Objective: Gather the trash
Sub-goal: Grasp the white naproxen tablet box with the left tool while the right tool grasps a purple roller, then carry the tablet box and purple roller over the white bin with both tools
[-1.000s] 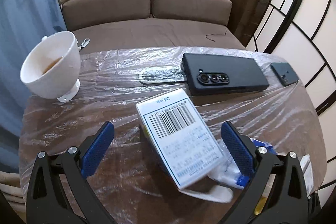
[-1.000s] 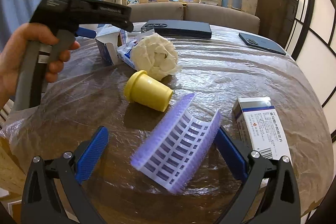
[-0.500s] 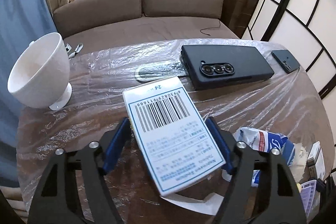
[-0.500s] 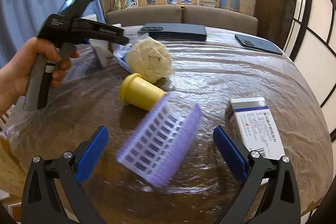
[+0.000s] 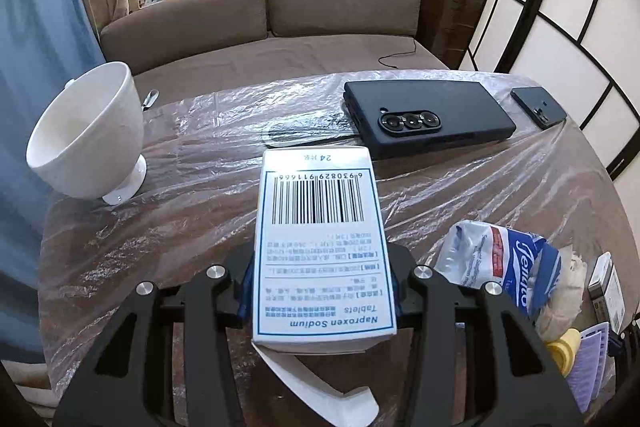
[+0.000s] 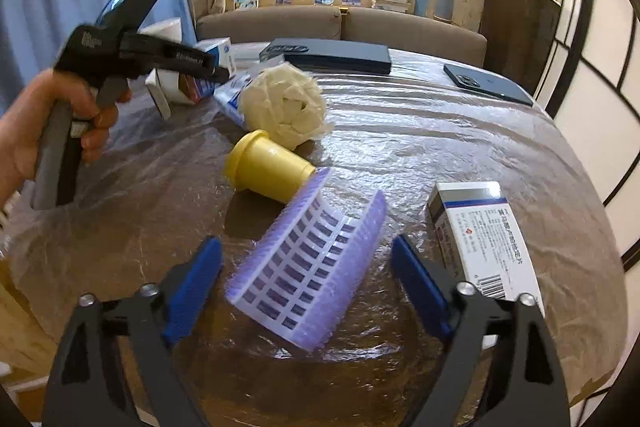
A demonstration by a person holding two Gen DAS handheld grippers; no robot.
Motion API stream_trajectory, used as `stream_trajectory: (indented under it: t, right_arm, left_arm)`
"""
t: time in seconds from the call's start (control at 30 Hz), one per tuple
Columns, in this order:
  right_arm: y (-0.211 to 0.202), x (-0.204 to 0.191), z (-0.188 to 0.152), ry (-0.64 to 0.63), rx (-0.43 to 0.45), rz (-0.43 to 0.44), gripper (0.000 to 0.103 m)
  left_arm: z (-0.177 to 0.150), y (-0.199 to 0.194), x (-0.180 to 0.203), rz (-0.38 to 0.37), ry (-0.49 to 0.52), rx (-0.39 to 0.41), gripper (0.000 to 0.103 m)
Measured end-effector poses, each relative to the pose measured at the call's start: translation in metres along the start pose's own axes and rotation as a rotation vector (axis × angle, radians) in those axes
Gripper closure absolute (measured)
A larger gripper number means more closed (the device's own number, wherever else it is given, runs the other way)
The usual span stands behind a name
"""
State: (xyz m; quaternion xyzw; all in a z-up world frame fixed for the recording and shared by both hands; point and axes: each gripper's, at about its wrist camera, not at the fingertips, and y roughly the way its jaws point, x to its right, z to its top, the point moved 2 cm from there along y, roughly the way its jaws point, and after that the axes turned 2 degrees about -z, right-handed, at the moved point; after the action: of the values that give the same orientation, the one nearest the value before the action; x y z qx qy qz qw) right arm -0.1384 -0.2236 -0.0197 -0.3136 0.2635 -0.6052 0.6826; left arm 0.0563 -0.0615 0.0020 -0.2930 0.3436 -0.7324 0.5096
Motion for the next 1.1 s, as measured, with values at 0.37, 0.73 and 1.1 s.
stream_trajectory:
  t: [0.37, 0.73, 1.1]
  right_arm:
    - [-0.005, 0.012, 0.004, 0.085, 0.016, 0.059, 0.061]
    - [-0.022, 0.016, 0.009, 0.103, 0.051, 0.121, 0.061]
    - [-0.032, 0.009, -0.003, 0.083, 0.029, 0.164, 0.061]
  left_arm:
    - [-0.008, -0.01, 0.002, 0.008, 0.019, 0.013, 0.055]
    - [-0.037, -0.048, 0.003, 0.003, -0.001, 0.052, 0.055]
    - [-0.089, -0.096, 0.029, -0.023, -0.006, 0.091, 0.055]
